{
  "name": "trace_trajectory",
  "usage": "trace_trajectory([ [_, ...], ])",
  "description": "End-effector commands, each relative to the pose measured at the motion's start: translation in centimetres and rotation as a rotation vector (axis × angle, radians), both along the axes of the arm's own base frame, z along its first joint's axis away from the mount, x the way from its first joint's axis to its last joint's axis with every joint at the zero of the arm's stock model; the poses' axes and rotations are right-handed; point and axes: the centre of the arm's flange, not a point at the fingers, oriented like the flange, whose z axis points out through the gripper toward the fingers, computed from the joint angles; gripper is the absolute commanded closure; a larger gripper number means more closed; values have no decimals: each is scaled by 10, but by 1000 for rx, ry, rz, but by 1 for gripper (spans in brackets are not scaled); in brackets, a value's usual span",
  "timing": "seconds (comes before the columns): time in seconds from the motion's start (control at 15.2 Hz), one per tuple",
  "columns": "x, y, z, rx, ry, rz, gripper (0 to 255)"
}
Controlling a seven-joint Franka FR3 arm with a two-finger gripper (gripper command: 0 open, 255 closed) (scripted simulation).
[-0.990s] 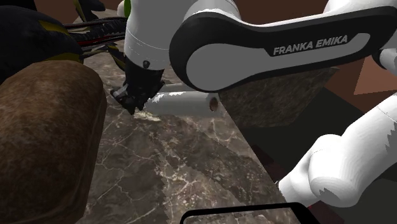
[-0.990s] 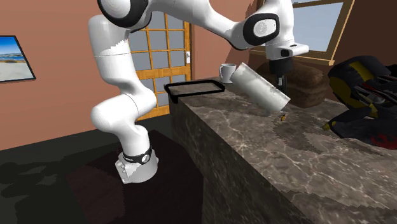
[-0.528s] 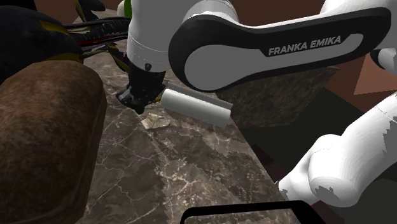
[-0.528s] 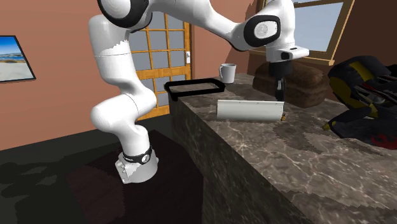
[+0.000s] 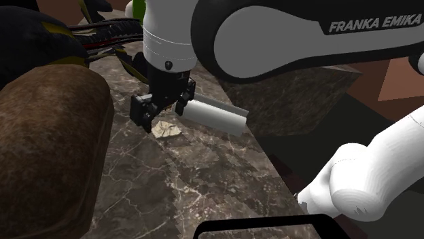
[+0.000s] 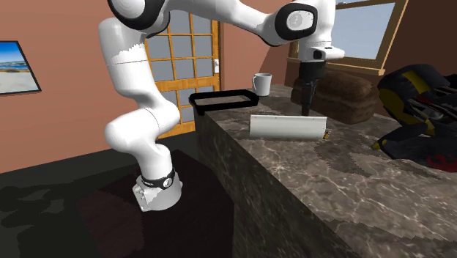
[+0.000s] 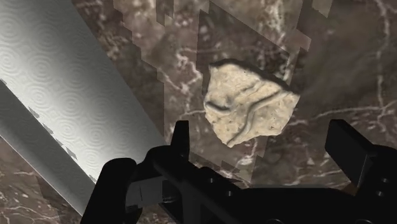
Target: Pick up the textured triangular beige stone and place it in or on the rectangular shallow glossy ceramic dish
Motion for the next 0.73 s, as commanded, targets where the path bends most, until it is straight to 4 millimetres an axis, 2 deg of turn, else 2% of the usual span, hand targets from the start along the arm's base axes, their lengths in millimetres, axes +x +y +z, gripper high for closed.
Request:
trace_trajectory([
  [0.0, 0, -1, -9, -4, 7, -2, 0],
  [0.33, 2, -2, -33, -4, 7, -2, 0],
  [0.66, 2, -2, -33, -4, 7, -2, 0],
])
